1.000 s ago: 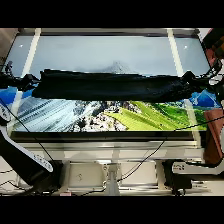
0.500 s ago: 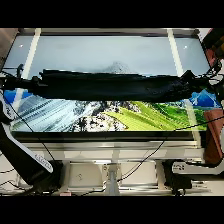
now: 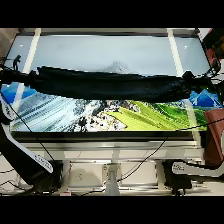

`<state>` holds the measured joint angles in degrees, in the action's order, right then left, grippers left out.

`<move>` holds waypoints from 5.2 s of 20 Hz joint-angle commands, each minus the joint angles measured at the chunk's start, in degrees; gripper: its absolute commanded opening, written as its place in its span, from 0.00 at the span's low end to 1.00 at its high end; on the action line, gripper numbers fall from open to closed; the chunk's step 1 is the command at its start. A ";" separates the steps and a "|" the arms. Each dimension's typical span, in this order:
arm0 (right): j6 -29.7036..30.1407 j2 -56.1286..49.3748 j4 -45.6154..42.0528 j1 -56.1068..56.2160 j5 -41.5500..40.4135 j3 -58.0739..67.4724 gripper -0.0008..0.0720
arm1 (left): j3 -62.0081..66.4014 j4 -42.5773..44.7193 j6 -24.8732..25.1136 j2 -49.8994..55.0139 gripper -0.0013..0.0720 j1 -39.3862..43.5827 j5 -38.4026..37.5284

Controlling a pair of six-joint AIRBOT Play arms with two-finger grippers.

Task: Fold the clothes and pants, and hang the long-sleeved shirts on hangers.

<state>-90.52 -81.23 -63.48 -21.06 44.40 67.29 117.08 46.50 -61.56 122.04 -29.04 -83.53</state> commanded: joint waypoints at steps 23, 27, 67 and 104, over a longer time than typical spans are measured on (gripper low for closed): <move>-20.87 -35.23 7.87 57.11 -17.66 35.12 0.08 | 0.35 -3.30 -19.47 -23.47 0.05 14.36 -3.34; -29.70 -45.09 9.14 60.61 -16.09 46.53 0.08 | 0.35 -6.62 -19.47 -23.47 0.05 15.21 -3.32; -1.27 -15.54 -6.27 28.89 24.24 50.27 0.08 | -3.15 -13.60 -15.63 -2.12 0.95 47.71 17.90; 0.37 -15.43 -11.93 28.94 24.61 50.27 0.08 | -19.71 -1.29 0.02 -7.19 0.05 30.64 11.15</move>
<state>-90.45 -96.71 -75.55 7.86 67.99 117.58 95.00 44.95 -61.69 116.36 1.52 -68.77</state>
